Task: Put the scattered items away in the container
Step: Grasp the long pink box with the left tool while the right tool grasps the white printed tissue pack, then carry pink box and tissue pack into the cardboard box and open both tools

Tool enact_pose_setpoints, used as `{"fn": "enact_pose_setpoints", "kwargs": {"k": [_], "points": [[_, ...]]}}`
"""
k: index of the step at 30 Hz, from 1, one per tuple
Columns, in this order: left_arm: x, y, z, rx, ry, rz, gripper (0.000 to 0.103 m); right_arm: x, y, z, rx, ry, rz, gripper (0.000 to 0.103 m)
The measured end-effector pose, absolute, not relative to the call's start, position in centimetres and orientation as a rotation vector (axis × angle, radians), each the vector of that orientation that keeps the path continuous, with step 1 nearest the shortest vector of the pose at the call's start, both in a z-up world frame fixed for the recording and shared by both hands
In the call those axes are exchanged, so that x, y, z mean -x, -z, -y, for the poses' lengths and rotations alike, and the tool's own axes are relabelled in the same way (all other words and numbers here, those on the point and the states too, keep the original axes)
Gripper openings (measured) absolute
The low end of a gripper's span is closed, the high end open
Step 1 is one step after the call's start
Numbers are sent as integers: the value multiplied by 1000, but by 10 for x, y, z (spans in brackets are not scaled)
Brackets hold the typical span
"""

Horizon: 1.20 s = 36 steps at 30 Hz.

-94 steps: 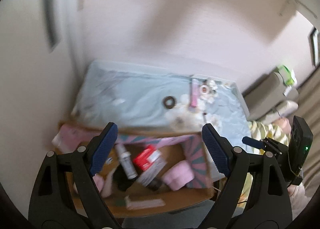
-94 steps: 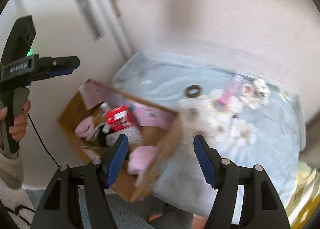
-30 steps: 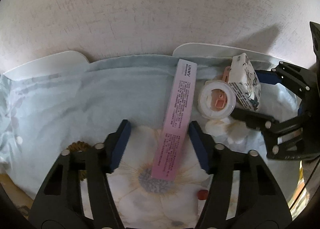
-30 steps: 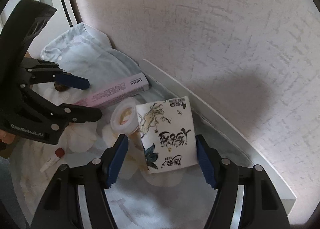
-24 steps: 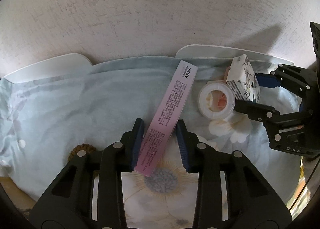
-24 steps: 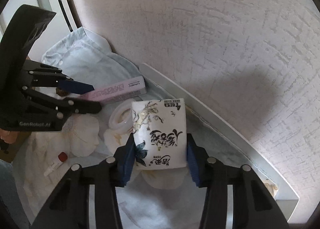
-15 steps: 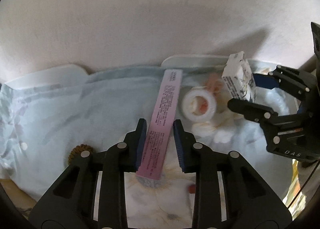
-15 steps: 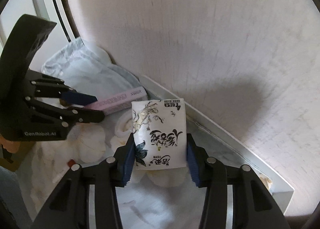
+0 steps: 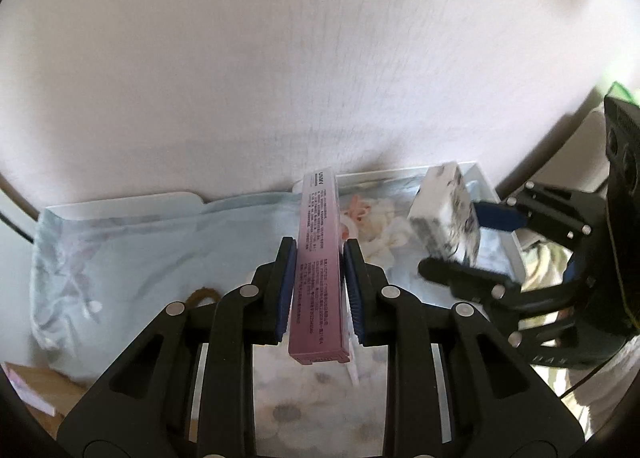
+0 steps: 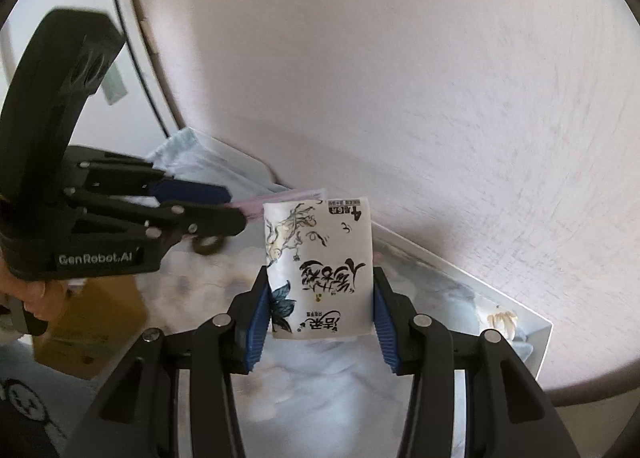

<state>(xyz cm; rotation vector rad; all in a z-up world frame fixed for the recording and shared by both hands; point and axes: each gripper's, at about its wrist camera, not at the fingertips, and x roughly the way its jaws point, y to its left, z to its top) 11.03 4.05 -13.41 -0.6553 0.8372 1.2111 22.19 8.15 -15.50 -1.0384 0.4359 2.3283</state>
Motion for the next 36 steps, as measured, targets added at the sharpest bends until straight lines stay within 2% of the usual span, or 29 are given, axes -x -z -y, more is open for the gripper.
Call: {"fn": "enact_pose_setpoints", "kwargs": {"k": [7, 18, 27, 36], "points": [[-74, 103, -9, 649, -1200, -776, 22, -199, 114, -29, 1013, -2344, -423, 43], [19, 79, 65, 690, -1257, -745, 22, -138, 87, 52, 1059, -2427, -387, 43], [99, 88, 111, 773, -1340, -740, 22, -80, 95, 96, 1108, -2509, -419, 43], [162, 115, 138, 873, -1387, -749, 22, 1, 128, 130, 1254, -2521, -448, 43]]}}
